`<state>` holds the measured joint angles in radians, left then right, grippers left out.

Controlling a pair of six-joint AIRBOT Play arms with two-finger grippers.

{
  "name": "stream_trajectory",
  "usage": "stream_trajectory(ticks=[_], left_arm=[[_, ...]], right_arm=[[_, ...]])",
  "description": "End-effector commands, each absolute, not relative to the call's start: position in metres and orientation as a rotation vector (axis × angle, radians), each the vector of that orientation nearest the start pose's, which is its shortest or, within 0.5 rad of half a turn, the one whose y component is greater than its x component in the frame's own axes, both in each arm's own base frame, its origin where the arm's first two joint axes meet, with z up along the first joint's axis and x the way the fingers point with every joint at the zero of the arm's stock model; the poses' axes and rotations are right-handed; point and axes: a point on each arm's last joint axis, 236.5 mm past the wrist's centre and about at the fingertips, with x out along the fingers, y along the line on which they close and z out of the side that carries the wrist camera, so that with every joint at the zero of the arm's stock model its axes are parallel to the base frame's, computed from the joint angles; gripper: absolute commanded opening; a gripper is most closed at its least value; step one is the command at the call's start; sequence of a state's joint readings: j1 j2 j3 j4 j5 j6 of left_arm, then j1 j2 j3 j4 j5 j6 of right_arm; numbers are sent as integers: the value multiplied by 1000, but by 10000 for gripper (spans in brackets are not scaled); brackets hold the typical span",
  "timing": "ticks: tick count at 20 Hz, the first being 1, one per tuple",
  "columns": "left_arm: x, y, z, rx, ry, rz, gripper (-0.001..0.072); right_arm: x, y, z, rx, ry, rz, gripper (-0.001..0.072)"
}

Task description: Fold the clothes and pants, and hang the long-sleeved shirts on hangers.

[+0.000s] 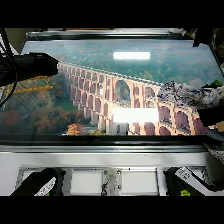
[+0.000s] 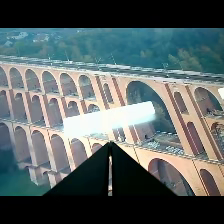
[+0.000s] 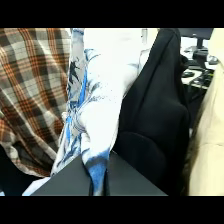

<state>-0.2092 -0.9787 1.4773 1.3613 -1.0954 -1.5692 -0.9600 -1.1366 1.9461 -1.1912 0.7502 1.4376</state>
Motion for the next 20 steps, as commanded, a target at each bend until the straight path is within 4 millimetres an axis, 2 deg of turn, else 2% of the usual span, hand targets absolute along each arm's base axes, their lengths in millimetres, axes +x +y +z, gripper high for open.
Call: stream_trajectory(ticks=[1,8,15,20], left_arm=[[376,-124,274,-83,610,-355,14],[376,-124,274,-83,610,-355,14],[376,-124,274,-84,610,-355,15],[376,-124,274,-83,610,-355,14]], right_arm=[[283,-308,498,77,-107,-718,10],[282,-308,499,73,-108,-720,10],[259,-276,532,24,-185,-718,10],[251,-264,541,9,-205,-715,10]])
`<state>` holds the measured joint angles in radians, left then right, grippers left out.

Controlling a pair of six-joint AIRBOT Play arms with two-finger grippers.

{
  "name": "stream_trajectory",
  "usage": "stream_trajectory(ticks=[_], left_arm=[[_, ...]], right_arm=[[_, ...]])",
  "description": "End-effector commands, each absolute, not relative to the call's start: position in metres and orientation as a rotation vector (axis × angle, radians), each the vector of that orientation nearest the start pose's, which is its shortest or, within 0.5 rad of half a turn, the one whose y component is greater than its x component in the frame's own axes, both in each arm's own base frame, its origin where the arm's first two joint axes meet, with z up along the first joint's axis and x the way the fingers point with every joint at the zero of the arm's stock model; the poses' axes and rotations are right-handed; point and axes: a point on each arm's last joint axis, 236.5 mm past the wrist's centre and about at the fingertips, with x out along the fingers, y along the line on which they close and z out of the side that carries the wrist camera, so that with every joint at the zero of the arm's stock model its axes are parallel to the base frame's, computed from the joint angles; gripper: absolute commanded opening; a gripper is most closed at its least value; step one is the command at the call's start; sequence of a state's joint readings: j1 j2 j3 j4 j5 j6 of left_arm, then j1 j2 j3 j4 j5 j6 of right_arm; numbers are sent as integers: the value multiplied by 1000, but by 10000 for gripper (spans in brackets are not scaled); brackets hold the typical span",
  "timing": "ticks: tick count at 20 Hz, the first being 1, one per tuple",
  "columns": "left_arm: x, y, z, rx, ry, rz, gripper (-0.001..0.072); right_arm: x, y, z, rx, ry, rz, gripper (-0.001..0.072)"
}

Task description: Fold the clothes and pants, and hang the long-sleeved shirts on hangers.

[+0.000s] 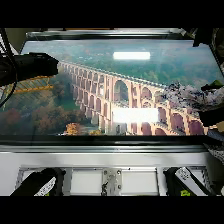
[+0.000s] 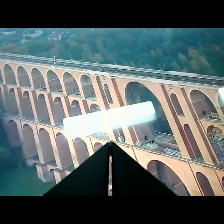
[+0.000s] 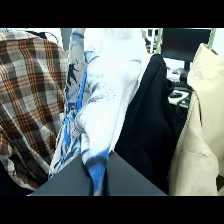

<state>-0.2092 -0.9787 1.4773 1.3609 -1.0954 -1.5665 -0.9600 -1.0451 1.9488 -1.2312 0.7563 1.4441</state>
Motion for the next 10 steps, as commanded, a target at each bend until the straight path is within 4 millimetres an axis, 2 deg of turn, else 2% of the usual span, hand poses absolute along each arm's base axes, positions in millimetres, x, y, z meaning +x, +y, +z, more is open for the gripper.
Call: stream_trajectory(ticks=[1,10], left_arm=[[376,-124,274,-83,610,-355,14],[376,-124,274,-83,610,-355,14]], right_arm=[[251,-263,541,10,-203,-714,10],[252,-262,536,17,-182,-710,11]])
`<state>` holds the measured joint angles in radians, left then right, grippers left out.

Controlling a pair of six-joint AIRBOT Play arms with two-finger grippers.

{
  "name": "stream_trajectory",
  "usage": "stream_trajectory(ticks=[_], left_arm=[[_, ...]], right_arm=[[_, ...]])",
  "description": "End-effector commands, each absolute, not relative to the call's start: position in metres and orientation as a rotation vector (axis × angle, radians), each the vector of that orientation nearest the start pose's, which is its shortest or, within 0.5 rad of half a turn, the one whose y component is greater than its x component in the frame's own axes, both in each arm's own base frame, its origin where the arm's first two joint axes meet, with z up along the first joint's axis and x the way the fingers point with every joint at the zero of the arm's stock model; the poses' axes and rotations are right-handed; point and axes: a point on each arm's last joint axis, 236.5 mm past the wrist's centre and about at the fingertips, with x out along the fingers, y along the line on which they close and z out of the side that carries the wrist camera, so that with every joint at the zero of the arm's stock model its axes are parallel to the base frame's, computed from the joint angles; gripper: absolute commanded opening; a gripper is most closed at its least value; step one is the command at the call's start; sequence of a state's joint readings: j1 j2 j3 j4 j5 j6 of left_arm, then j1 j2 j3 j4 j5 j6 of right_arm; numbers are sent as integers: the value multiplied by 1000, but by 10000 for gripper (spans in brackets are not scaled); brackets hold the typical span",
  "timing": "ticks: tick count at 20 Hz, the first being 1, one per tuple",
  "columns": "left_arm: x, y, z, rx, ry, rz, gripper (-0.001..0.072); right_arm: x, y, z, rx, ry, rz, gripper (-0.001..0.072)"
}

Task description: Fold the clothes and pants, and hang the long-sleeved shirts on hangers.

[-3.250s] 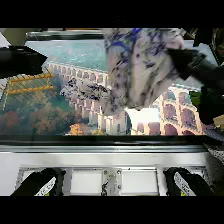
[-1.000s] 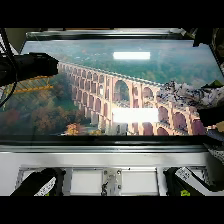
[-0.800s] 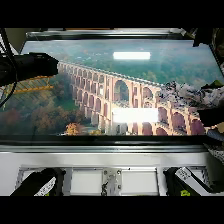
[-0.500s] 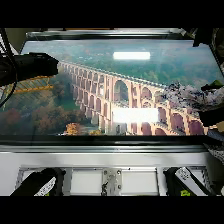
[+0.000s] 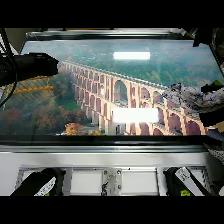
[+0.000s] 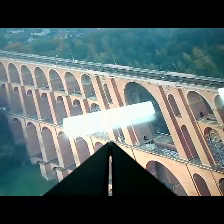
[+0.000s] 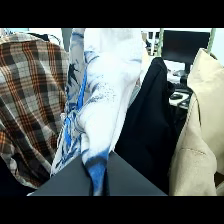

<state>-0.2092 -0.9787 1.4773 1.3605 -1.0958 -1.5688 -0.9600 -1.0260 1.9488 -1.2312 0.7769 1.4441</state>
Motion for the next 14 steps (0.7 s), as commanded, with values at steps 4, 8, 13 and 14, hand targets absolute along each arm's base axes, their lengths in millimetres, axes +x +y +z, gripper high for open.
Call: stream_trajectory(ticks=[4,8,13,14], left_arm=[[376,-124,274,-83,610,-355,14],[376,-124,274,-83,610,-355,15],[376,-124,274,-83,610,-355,14],[376,-124,274,-83,610,-355,14]], right_arm=[[262,-257,528,39,-153,-675,11],[303,-246,509,73,-104,-575,10],[342,-266,481,163,-70,-570,10],[345,-271,480,177,-85,-576,10]])
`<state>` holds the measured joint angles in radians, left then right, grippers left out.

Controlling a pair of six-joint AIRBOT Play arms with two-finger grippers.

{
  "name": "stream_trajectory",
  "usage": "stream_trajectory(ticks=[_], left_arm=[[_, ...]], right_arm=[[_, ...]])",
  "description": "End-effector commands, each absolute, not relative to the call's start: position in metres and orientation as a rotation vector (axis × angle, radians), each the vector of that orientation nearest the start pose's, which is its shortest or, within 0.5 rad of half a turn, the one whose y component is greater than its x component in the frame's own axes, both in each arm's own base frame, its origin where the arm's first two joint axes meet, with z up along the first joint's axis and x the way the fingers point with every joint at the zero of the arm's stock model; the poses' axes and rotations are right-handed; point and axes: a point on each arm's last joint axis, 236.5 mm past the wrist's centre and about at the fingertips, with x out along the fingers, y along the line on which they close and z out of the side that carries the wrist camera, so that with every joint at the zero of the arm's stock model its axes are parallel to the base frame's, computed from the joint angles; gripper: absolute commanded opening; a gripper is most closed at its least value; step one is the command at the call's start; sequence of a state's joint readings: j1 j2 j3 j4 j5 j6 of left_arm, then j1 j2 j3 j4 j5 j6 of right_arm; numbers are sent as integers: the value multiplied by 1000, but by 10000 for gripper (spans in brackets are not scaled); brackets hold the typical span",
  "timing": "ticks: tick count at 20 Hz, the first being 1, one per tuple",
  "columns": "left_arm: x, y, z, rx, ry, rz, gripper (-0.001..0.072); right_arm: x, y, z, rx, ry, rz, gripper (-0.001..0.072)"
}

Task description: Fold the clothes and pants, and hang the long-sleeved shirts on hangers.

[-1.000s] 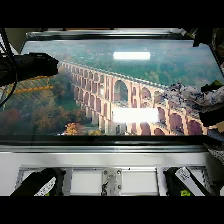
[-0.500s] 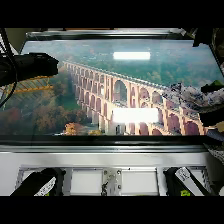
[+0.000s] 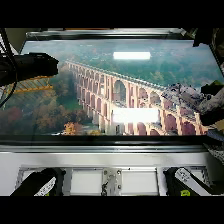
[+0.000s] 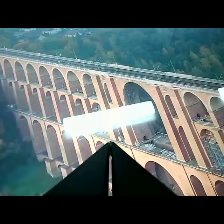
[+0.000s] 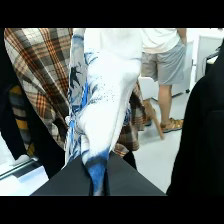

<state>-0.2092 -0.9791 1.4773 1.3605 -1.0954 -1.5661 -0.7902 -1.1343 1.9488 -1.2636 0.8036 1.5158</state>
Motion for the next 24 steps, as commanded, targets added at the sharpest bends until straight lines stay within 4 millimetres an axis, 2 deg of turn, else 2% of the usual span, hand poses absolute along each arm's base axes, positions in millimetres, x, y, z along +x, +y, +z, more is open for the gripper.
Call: stream_trajectory(ticks=[1,8,11,13,16,21,24], left_arm=[[376,-124,274,-83,610,-355,14],[376,-124,274,-83,611,-355,14],[376,-124,274,-83,610,-355,14],[376,-124,274,-83,610,-355,14],[376,-124,274,-83,610,-355,15],[376,-124,274,-84,611,-355,14],[376,-125,274,-84,611,-357,14]], right_arm=[[348,-277,481,175,-101,-585,10],[354,-314,487,103,-177,-674,10],[350,-330,487,29,-166,-733,10],[346,-339,496,2,-181,-759,10],[339,-347,512,-42,-229,-785,10],[328,-366,511,-60,-237,-831,10],[326,-365,520,-83,-274,-832,11]])
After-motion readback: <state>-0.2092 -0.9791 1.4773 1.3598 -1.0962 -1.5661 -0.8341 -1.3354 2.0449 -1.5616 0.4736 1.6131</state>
